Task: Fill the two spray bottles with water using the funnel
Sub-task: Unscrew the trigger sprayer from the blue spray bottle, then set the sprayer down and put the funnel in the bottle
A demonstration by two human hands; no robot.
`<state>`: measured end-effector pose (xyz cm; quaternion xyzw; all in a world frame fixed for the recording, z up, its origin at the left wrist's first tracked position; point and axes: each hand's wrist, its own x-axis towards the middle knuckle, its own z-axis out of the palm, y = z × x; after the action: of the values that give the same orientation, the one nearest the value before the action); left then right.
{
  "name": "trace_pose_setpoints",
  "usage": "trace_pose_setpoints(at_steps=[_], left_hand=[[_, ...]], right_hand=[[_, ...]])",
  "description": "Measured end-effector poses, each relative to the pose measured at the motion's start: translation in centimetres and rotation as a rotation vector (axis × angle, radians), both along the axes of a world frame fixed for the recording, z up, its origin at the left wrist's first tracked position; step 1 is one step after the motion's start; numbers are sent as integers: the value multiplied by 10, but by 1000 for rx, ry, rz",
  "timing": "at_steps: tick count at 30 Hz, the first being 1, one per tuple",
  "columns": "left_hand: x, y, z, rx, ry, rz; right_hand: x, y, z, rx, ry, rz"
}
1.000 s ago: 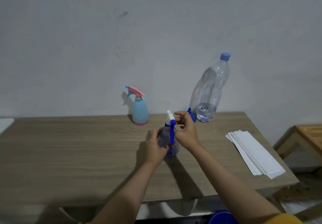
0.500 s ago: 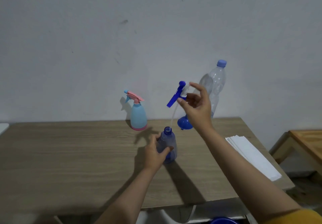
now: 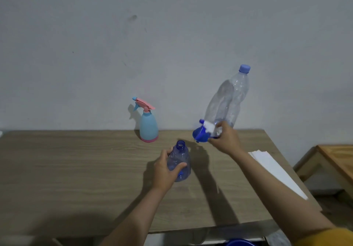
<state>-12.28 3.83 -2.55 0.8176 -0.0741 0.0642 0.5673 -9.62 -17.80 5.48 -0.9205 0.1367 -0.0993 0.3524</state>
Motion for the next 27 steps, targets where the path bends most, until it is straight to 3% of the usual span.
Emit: trace_pose_setpoints(at_steps=[7,12,16,20,27], left_hand=[[-1,-1,1,6,53,0],[1,-2,-4,5,76,0],[4,-4,-16,-2,91,38],[4,-8,-24,5,44,92],[8,-13,-30,41,-63,107]], right_hand=[[10,-2,-78,-47,324,55],[30,-13,-92,-143,426,131],[63,-26,-81,-252,226,208],[109,-33,-58,-568,117,448],[170,-28,-61,-1141,492,798]])
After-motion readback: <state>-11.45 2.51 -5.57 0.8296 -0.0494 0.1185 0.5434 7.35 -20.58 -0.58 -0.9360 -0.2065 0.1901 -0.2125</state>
